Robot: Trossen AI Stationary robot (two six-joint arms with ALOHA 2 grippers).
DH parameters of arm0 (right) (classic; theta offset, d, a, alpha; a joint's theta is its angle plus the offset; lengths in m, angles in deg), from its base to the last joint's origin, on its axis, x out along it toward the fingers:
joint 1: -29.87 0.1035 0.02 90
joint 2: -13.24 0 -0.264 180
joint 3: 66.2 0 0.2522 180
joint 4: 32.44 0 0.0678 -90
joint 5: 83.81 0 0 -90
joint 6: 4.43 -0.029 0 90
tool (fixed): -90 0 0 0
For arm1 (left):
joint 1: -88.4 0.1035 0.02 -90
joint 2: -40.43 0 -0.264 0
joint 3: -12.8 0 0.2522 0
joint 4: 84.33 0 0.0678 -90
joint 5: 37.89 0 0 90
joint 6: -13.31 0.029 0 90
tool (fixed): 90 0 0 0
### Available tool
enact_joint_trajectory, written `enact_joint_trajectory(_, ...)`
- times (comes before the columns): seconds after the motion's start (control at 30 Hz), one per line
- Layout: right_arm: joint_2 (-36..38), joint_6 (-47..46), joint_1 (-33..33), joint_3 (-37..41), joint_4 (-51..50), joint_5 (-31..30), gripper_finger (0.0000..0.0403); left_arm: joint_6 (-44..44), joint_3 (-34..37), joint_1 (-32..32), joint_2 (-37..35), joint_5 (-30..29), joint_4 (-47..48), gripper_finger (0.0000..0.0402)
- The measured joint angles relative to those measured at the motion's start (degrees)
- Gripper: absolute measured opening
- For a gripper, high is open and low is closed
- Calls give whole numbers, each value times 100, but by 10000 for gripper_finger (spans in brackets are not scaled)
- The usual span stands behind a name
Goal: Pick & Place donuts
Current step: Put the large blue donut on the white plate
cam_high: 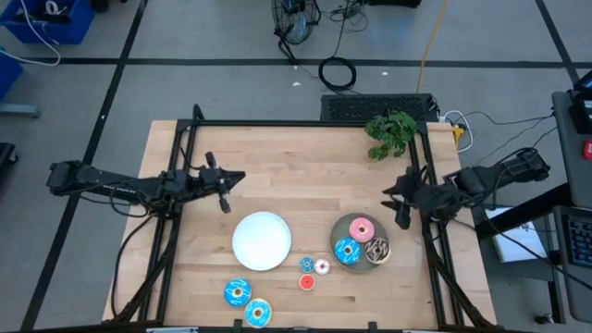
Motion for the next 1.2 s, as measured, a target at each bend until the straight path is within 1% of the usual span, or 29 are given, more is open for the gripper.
enact_joint_trajectory(0.1, 222, 1043, 0, -2, 480, -448, 121, 183, 0, 0, -1, -4, 0, 31)
enact_joint_trajectory(0.2, 706, 1762, 0, -124, 676, -818, 68, 347, 0, 0, 1, -4, -8, 31)
enact_joint_trajectory(0.27, 1098, 2099, 0, -284, 710, -811, 26, 471, 0, 0, 1, -5, -60, 31)
enact_joint_trajectory(0.33, 1530, 2351, 0, -338, 782, -557, 8, 524, 0, 0, -1, -4, -97, 31)
enact_joint_trajectory(0.4, 1821, 2414, 2, -310, 890, -442, 9, 464, 0, 0, -1, -4, -36, 31)
enact_joint_trajectory(0.5, 1981, 2567, 0, -128, 1050, -433, 3, 368, 0, 0, -1, -1, 156, 31)
enact_joint_trajectory(0.6, 1984, 2995, 8, 221, 1706, -371, 3, 318, 0, 0, -1, -18, 137, 31)
enact_joint_trajectory(0.7, 1980, 3676, 11, 657, 2617, -59, 1, 317, 0, 0, -19, -21, 92, 31)
enact_joint_trajectory(0.77, 1997, 3877, 12, 912, 2915, 52, 1, 323, -7, 0, -23, -21, 57, 31)
enact_joint_trajectory(0.9, 2070, 3645, 11, 1467, 3253, 179, 1, 306, -48, 0, -23, -21, 59, 31)
enact_joint_trajectory(1.03, 2074, 3726, 11, 2153, 4245, 214, 1, 359, -48, 6, -16, -38, 136, 31)
enact_joint_trajectory(1.1, 2097, 3777, 11, 2264, 4470, 213, 1, 565, -48, 47, -4, -133, 123, 31)
enact_joint_trajectory(1.2, 2113, 3728, 13, 2305, 4537, 215, 1, 551, -48, 123, -1, -211, 131, 31)
